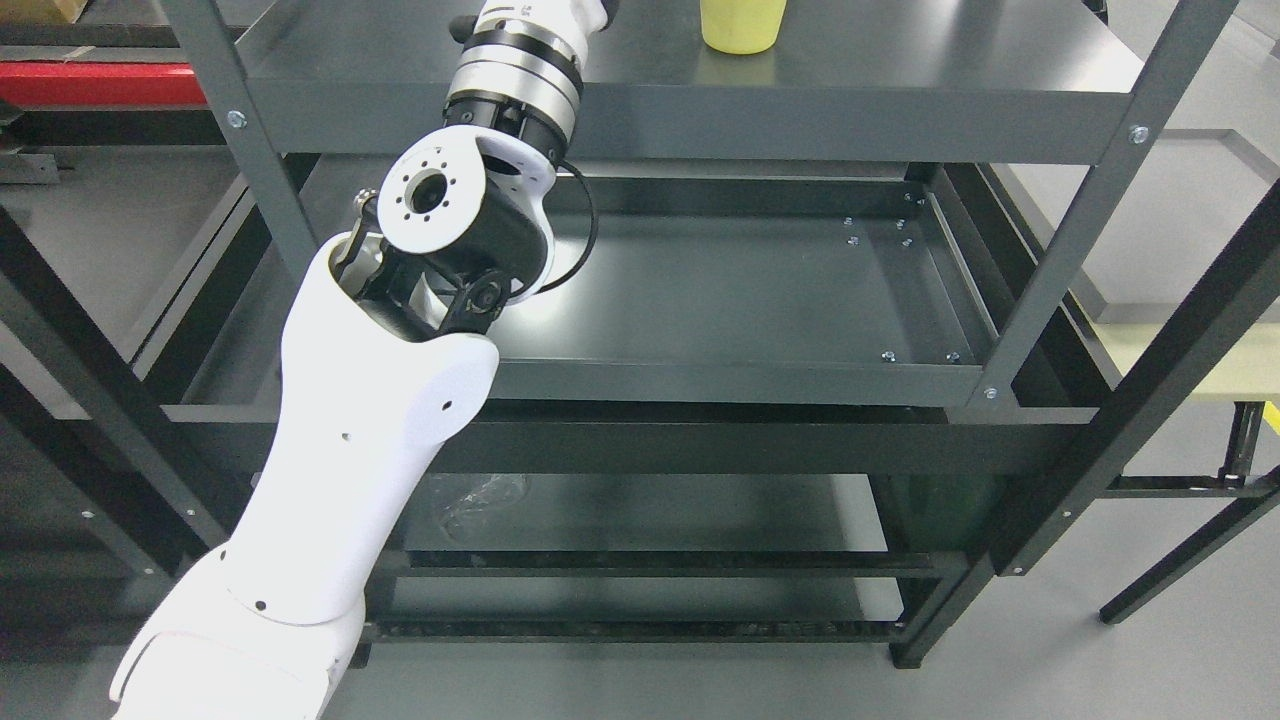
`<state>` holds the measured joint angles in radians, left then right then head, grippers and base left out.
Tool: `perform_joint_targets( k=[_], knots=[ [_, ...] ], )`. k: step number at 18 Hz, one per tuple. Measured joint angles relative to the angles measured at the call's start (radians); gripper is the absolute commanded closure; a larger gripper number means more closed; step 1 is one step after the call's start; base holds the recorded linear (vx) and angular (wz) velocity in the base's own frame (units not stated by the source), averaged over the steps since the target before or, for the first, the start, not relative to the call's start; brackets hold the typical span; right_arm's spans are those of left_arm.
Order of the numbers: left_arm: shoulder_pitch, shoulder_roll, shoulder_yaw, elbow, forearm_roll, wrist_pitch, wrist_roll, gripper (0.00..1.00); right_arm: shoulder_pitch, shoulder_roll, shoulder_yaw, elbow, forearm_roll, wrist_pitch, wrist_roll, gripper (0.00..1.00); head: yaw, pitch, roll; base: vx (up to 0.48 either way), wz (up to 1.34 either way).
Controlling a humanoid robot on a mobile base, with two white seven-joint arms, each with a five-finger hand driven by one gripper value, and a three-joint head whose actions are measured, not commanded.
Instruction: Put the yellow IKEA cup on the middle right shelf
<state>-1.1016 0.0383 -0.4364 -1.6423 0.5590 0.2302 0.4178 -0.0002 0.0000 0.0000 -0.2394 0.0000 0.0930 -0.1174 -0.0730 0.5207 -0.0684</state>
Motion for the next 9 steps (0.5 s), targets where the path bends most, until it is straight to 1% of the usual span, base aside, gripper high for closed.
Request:
perform_joint_targets(
  k=[2,5,9],
  knots=[
    [0.022,0.015,0.003,-0.007,-0.045,-0.07,-0.057,0.01,0.0,0.0,0.0,0.0,0.0,0.0,0.0,0.01,0.0,0.0,0.0,-0.096,0.08],
    [0.066,0.039,-0.012,-0.014,-0.089,-0.17,-0.175,0.01,0.0,0.0,0.0,0.0,0.0,0.0,0.0,0.01,0.0,0.0,0.0,-0.108,0.02],
    [0.156,0.067,-0.053,-0.017,-0.121,-0.276,-0.288,0.01,0.0,0.0,0.0,0.0,0.0,0.0,0.0,0.01,0.0,0.0,0.0,-0.119,-0.01]
  ],
)
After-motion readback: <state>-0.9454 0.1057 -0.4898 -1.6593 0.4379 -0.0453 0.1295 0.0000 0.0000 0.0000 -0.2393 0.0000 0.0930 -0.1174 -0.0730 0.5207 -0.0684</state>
